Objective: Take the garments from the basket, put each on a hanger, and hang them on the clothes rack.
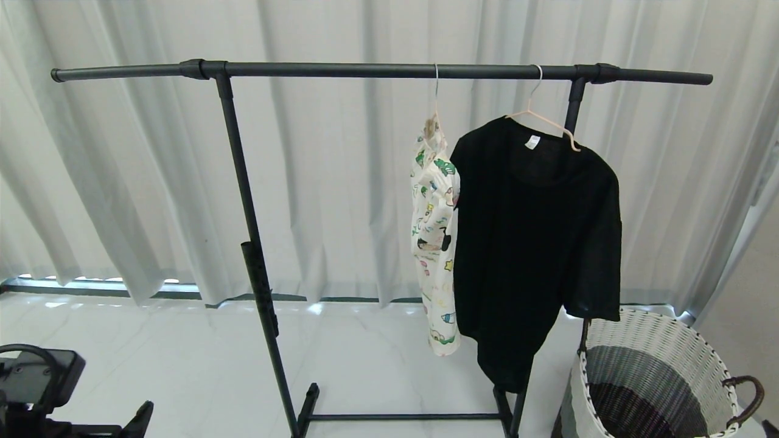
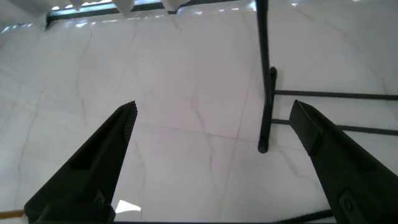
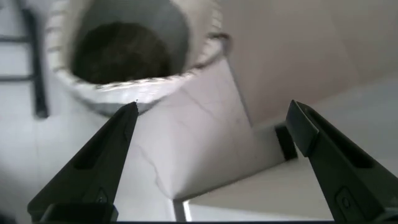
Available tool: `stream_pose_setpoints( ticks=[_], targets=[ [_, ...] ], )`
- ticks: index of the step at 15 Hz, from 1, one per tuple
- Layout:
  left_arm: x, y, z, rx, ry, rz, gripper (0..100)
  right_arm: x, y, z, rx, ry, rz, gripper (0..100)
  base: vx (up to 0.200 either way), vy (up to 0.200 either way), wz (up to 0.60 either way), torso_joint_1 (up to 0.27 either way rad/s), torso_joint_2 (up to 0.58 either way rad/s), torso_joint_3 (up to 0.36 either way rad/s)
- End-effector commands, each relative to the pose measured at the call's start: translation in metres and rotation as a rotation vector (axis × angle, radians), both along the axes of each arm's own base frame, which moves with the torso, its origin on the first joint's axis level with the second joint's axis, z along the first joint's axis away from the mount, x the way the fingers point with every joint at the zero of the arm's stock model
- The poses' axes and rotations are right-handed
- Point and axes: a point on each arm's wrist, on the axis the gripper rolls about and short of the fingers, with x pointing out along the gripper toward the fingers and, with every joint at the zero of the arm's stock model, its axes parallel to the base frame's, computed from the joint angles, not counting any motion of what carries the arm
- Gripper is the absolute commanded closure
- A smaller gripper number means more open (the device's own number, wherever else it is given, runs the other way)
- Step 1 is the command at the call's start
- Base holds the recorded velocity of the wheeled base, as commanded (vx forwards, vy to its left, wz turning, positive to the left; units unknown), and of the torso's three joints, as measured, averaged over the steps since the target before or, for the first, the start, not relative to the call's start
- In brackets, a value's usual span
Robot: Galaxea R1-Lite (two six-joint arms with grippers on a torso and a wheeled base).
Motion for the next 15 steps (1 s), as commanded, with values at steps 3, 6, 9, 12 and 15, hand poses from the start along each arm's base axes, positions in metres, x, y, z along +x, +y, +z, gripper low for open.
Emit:
stream_pose_setpoints(
  ticks=[3, 6, 9, 12, 15],
  targets=[
    [-0.08, 0.008, -0.003, 0.012, -0.28, 0.148, 0, -0.054, -0.01, 0.01, 0.046, -0.355, -0.1, 0, 0.0, 0.0, 0.0, 0.0, 0.0, 0.0],
    [-0.115, 0.006, -0.016, 0.024, -0.487, 0.158, 0, -0.1, -0.014, -0.015, 0.068, -0.604, -0.091, 0, 0.0, 0.0, 0.0, 0.0, 0.0, 0.0],
    [-0.116, 0.008, -0.017, 0.042, -0.492, 0.268, 0, -0.116, -0.014, -0.028, 0.05, -0.626, -0.087, 0, 0.0, 0.0, 0.0, 0.0, 0.0, 0.0],
    [-0.116, 0.008, -0.018, -0.061, -0.544, 0.301, 0, -0.116, -0.014, -0.029, 0.09, -0.655, -0.104, 0, 0.0, 0.0, 0.0, 0.0, 0.0, 0.0],
    [-0.116, 0.007, -0.018, -0.162, -0.575, 0.22, 0, -0.116, -0.014, -0.029, 0.078, -0.647, -0.094, 0, 0.0, 0.0, 0.0, 0.0, 0.0, 0.0]
  ],
)
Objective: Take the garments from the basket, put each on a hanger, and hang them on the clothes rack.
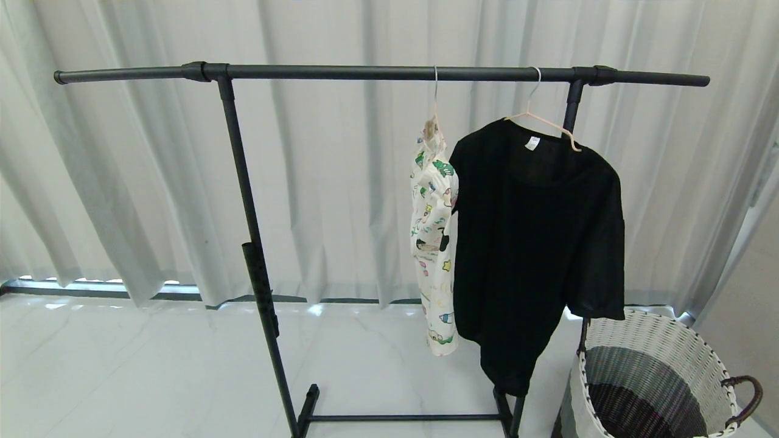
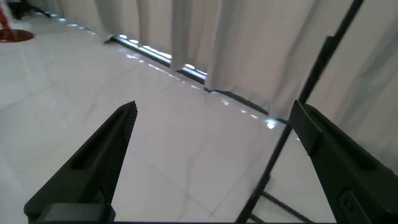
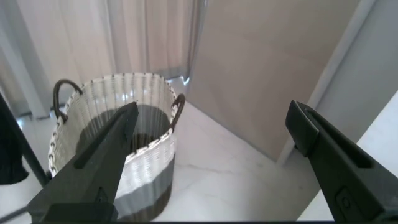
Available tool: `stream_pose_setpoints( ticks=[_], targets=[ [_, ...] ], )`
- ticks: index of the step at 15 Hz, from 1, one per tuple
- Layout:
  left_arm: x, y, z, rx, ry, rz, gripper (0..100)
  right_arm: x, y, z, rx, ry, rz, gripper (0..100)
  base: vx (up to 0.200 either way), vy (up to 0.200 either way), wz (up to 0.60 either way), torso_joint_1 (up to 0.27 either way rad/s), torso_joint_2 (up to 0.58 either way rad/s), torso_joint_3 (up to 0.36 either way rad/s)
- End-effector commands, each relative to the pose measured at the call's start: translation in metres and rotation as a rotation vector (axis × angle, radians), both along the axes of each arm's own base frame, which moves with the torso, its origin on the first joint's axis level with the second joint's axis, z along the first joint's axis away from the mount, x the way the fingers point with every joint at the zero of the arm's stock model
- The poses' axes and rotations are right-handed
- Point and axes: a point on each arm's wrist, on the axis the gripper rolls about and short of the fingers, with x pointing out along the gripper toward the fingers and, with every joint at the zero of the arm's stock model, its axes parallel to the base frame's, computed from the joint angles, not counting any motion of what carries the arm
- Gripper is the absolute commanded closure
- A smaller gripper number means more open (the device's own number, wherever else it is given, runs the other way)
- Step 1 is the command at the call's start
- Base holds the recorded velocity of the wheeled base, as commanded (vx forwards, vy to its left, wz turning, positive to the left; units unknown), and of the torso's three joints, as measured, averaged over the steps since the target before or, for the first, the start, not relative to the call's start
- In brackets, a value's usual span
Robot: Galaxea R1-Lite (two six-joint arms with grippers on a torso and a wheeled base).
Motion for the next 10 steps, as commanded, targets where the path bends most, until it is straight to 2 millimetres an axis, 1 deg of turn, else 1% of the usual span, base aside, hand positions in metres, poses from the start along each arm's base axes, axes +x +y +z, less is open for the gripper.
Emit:
stream_pose_setpoints(
  ticks=[1, 2, 3, 4, 5, 7, 10],
  targets=[
    [-0.0022, -0.0017, -0.0012, -0.001, -0.043, -0.16, 0, -0.001, 0.0004, -0.0012, -0.006, -0.017, 0.023, 0, 0.0, 0.0, 0.0, 0.0, 0.0, 0.0],
    [-0.005, -0.0038, -0.0027, 0.0, -0.091, -0.306, 0, -0.0001, 0.0017, -0.001, -0.007, -0.022, 0.091, 0, 0.0, 0.0, 0.0, 0.0, 0.0, 0.0],
    [-0.0045, -0.0054, -0.0026, -0.001, -0.088, -0.372, 0, 0.0007, 0.0032, -0.0008, -0.009, -0.024, 0.167, 0, 0.0, 0.0, 0.0, 0.0, 0.0, 0.0],
    [-0.0044, -0.0063, -0.0028, -0.002, -0.086, -0.415, 0, 0.002, 0.0061, -0.0011, -0.017, -0.025, 0.304, 0, 0.0, 0.0, 0.0, 0.0, 0.0, 0.0],
    [-0.0043, -0.0069, -0.0038, -0.005, -0.08, -0.439, 0, 0.0029, 0.0076, -0.0018, -0.013, -0.034, 0.371, 0, 0.0, 0.0, 0.0, 0.0, 0.0, 0.0],
    [-0.0043, -0.0069, -0.0042, -0.018, -0.081, -0.439, 0, 0.003, 0.0076, -0.0027, 0.093, -0.071, 0.376, 0, 0.0, 0.0, 0.0, 0.0, 0.0, 0.0],
    [-0.0043, -0.0069, -0.0043, -0.023, -0.081, -0.441, 0, 0.0033, 0.0101, -0.0019, 0.107, -0.078, 0.487, 0, 0.0, 0.0, 0.0, 0.0, 0.0, 0.0]
  ],
)
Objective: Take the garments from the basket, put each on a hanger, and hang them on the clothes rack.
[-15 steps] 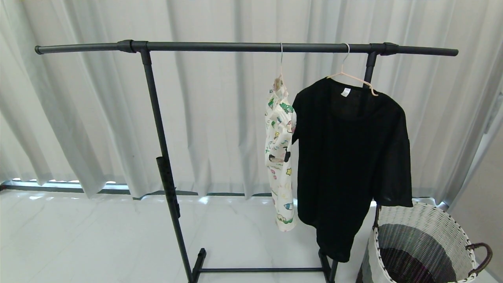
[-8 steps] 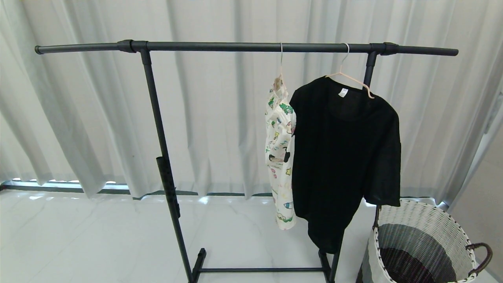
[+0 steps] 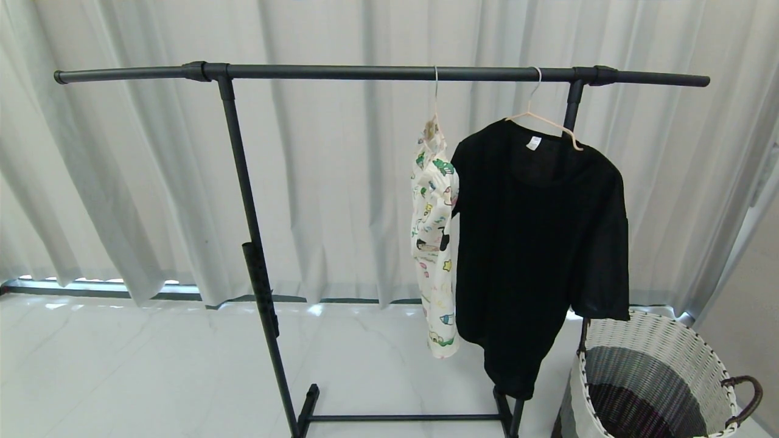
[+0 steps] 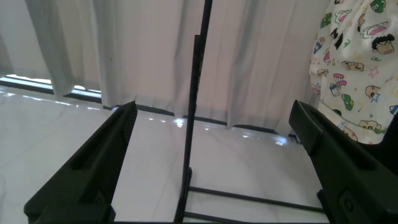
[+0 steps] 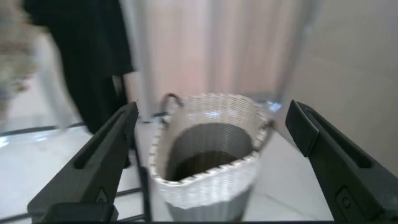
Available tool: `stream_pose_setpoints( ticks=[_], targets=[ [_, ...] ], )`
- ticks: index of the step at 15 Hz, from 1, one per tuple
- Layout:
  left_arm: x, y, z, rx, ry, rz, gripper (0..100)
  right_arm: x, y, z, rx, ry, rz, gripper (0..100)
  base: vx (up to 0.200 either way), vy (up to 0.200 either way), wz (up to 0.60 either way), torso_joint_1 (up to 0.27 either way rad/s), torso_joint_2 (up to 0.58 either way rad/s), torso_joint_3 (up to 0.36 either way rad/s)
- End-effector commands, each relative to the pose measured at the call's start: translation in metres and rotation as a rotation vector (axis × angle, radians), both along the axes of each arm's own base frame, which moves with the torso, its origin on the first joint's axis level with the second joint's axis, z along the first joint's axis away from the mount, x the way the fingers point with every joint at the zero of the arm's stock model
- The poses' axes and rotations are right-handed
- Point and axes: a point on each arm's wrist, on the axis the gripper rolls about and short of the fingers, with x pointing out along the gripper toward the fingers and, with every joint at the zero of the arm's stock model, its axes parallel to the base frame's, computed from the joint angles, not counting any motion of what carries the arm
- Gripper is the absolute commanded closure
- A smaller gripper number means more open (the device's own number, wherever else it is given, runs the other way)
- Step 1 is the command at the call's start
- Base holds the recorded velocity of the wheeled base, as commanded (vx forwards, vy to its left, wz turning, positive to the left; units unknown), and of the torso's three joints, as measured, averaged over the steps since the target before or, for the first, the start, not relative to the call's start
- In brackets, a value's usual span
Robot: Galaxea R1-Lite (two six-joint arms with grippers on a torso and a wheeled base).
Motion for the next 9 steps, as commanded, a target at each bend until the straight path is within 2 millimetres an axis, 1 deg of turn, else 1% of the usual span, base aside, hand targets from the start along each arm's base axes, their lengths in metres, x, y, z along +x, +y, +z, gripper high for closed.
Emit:
stream_pose_setpoints(
  ticks=[1, 3, 5, 6, 9],
  targets=[
    [0.0, 0.0, 0.0001, -0.001, -0.003, 0.002, 0, 0.0001, 0.0004, -0.0004, 0.005, 0.001, 0.02, 0, 0.0, 0.0, 0.0, 0.0, 0.0, 0.0],
    [0.0, 0.0, -0.0001, -0.001, -0.001, 0.0, 0, 0.0001, 0.0005, -0.0004, 0.006, 0.0, 0.026, 0, 0.0, 0.0, 0.0, 0.0, 0.0, 0.0],
    [0.0, 0.0, -0.0001, -0.002, -0.001, 0.0, 0, 0.0002, 0.0024, -0.0002, -0.023, 0.001, 0.107, 0, 0.0, 0.0, 0.0, 0.0, 0.0, 0.0],
    [0.0, 0.0, -0.0001, -0.001, -0.001, 0.002, 0, 0.0002, 0.0029, -0.0005, -0.01, 0.003, 0.131, 0, 0.0, 0.0, 0.0, 0.0, 0.0, 0.0],
    [0.0, 0.0, -0.0001, -0.001, -0.001, 0.0, 0, 0.0002, 0.0027, -0.0012, 0.038, 0.006, 0.124, 0, 0.0, 0.0, 0.0, 0.0, 0.0, 0.0]
  ],
)
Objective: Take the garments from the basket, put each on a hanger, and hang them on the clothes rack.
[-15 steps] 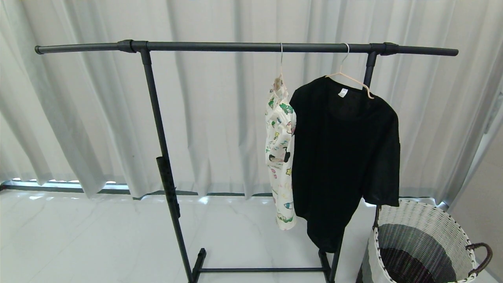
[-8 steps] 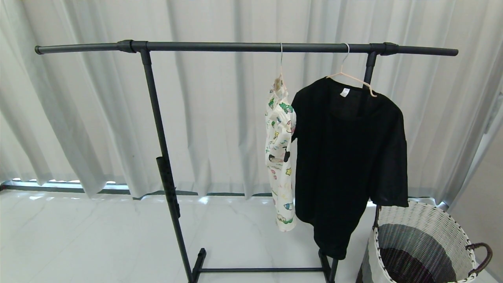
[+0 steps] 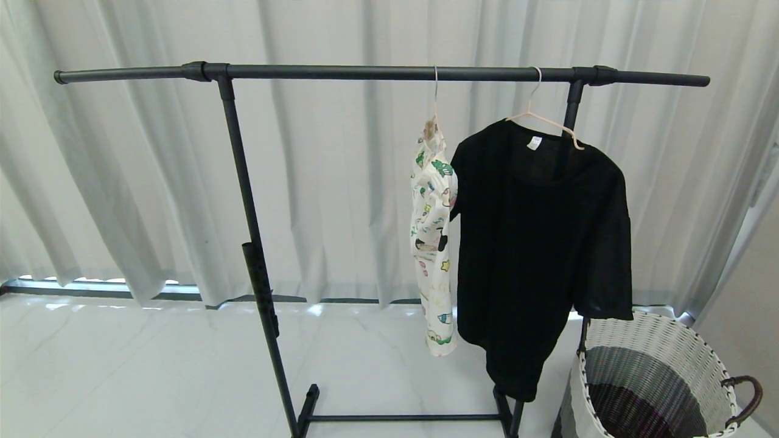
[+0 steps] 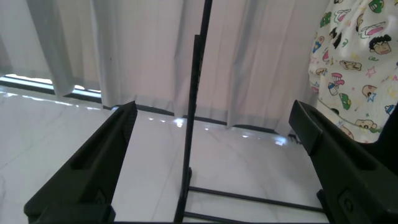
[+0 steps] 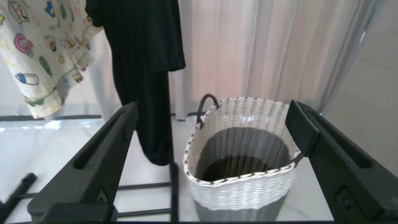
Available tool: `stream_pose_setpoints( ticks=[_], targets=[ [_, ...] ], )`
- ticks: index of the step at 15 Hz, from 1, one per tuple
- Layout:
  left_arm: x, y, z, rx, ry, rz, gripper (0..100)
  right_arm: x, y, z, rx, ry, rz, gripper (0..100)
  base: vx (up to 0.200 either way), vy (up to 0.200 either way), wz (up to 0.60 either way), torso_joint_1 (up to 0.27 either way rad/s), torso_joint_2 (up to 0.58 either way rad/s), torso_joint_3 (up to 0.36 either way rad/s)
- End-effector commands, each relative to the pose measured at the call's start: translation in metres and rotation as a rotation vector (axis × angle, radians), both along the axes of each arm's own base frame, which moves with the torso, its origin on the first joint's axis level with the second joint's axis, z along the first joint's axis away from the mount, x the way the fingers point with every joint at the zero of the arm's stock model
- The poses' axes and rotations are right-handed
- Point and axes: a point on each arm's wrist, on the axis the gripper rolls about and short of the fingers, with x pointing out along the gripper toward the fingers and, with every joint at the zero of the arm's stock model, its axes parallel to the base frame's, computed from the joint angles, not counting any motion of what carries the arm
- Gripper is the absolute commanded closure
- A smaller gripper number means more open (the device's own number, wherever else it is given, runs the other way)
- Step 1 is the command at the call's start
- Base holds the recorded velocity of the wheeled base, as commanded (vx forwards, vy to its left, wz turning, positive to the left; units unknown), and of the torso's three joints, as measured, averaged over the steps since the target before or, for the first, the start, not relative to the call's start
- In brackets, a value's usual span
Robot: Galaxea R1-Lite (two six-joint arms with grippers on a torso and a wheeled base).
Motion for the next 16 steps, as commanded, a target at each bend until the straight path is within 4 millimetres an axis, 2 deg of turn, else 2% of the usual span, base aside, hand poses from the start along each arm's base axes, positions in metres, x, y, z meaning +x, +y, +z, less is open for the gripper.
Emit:
stream_pose_setpoints(
  ticks=[1, 4, 6, 9, 10, 16],
  targets=[
    [0.0, 0.0, 0.0001, 0.0, -0.002, 0.002, 0, 0.0, -0.0002, 0.0, 0.002, -0.001, -0.007, 0, 0.0, 0.0, 0.0, 0.0, 0.0, 0.0],
    [0.0, 0.0, 0.0, -0.001, 0.0, 0.002, 0, 0.0001, 0.0001, -0.0034, 0.073, 0.033, 0.004, 0, 0.0, 0.0, 0.0, 0.0, 0.0, 0.0],
    [0.0, 0.0, 0.0, 0.0, 0.0, 0.0, 0, -0.0001, 0.002, -0.0044, -0.009, 0.045, 0.09, 0, 0.0, 0.0, 0.0, 0.0, 0.0, 0.0],
    [0.0, 0.0, 0.0001, 0.0, -0.002, 0.0, 0, -0.0001, 0.0019, -0.0046, -0.023, 0.046, 0.083, 0, 0.0, 0.0, 0.0, 0.0, 0.0, 0.0],
    [0.0001, 0.0, 0.0, 0.0, 0.001, 0.0, 0, -0.0001, 0.0019, -0.0041, -0.081, 0.039, 0.082, 0, 0.0, 0.0, 0.0, 0.0, 0.0, 0.0],
    [0.0, 0.0, 0.0, 0.0, 0.0, 0.003, 0, -0.0004, 0.0018, -0.0047, -0.044, 0.052, 0.082, 0, 0.0, 0.0, 0.0, 0.0, 0.0, 0.0]
  ],
)
